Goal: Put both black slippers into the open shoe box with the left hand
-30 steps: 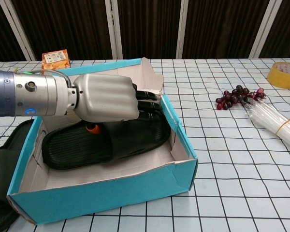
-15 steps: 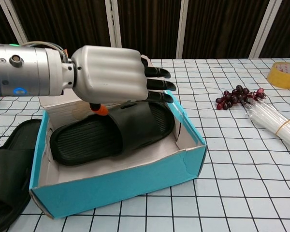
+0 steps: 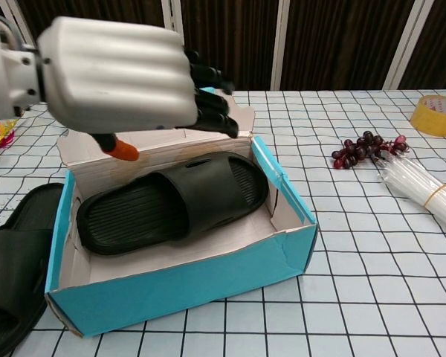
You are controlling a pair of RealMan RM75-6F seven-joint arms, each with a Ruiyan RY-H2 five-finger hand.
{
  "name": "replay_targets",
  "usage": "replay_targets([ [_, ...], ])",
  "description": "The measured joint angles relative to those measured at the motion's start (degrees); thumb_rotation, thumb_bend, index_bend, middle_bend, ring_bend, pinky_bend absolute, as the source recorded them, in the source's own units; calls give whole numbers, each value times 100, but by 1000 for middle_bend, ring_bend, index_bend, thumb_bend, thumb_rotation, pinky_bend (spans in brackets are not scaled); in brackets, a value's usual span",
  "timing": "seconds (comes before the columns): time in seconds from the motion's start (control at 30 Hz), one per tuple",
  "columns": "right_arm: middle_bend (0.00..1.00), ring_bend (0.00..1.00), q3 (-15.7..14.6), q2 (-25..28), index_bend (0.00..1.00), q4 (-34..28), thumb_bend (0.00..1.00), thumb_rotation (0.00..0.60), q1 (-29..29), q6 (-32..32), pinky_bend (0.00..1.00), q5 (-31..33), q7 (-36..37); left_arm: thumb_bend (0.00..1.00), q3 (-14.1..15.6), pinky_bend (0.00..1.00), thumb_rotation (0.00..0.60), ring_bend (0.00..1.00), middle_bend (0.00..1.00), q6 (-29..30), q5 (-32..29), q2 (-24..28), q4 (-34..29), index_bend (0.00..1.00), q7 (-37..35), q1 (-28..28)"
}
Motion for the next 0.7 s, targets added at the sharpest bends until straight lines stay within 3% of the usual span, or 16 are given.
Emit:
replay_targets([
  [0.17, 113, 184, 4, 32, 32, 13, 306, 600, -34, 61, 127, -15, 115, 231, 338, 581, 600, 369, 451, 852, 196, 517, -442, 312, -813, 751],
  [0.3, 113, 184, -3, 59, 32, -6, 306, 600, -65, 123, 127, -64, 146, 248, 669, 585, 600, 371, 464, 1524, 509, 705, -416, 333, -1654, 1346],
  [0.5, 113, 184, -16, 53, 32, -33, 307, 600, -52, 96, 127, -81, 81, 248, 1064, 591, 600, 383, 487, 1970, 754, 641, 431, 341, -2880, 2075],
  [0.7, 113, 183, -17, 35, 32, -48, 307, 600, -28, 39, 127, -43, 6, 248, 1132, 620, 600, 411, 531, 1952, 651, 204, 1365, 351, -3624, 2408],
])
